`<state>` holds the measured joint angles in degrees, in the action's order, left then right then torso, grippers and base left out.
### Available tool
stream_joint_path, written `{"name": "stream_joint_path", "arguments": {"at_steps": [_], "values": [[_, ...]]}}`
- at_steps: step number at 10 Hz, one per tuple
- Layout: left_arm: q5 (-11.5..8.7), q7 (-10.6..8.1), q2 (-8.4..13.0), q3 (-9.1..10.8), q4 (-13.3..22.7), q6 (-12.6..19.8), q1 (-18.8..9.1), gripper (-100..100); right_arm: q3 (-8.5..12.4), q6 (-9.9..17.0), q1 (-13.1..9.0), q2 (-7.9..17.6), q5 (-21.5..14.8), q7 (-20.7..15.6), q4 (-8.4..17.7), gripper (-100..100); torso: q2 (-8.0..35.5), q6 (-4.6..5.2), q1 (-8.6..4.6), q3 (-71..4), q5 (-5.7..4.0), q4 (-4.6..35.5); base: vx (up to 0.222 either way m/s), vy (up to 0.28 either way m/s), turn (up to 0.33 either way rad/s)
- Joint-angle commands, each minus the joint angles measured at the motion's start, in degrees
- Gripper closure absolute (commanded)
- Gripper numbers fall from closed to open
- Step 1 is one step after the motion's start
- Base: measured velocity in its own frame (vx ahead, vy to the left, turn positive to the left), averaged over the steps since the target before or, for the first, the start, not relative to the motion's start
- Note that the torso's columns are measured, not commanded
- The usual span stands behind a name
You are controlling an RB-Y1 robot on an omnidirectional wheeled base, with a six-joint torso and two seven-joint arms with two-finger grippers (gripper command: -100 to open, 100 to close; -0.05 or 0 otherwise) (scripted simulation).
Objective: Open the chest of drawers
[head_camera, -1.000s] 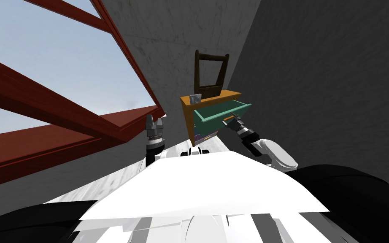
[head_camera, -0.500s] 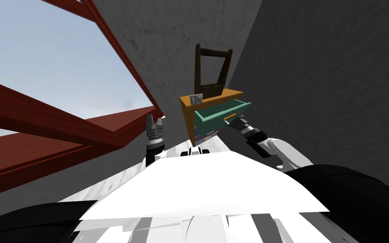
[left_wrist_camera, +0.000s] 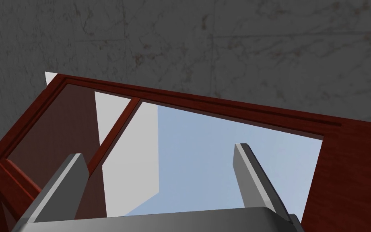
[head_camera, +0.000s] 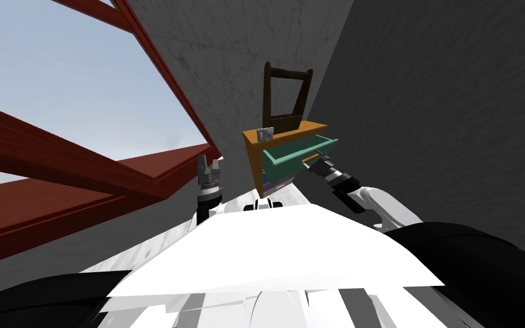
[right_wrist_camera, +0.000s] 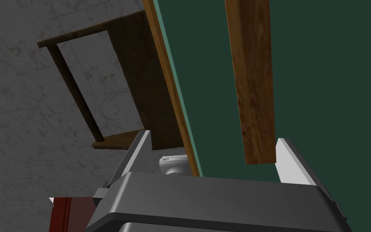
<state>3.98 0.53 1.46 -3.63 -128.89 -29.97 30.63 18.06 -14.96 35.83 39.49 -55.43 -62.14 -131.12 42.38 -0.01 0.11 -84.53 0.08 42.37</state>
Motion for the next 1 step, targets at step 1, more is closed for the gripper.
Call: {"name": "stream_joint_path", "arguments": {"at_steps": [1], "values": [[0.0,0.0,0.0,0.0,0.0,0.0,0.0,0,0.0,0.0,0.0,0.0,0.0,0.0,0.0,0,0.0,0.0,-0.02,0.0,-0.02,0.0,0.0,0.0,0.0]]}}
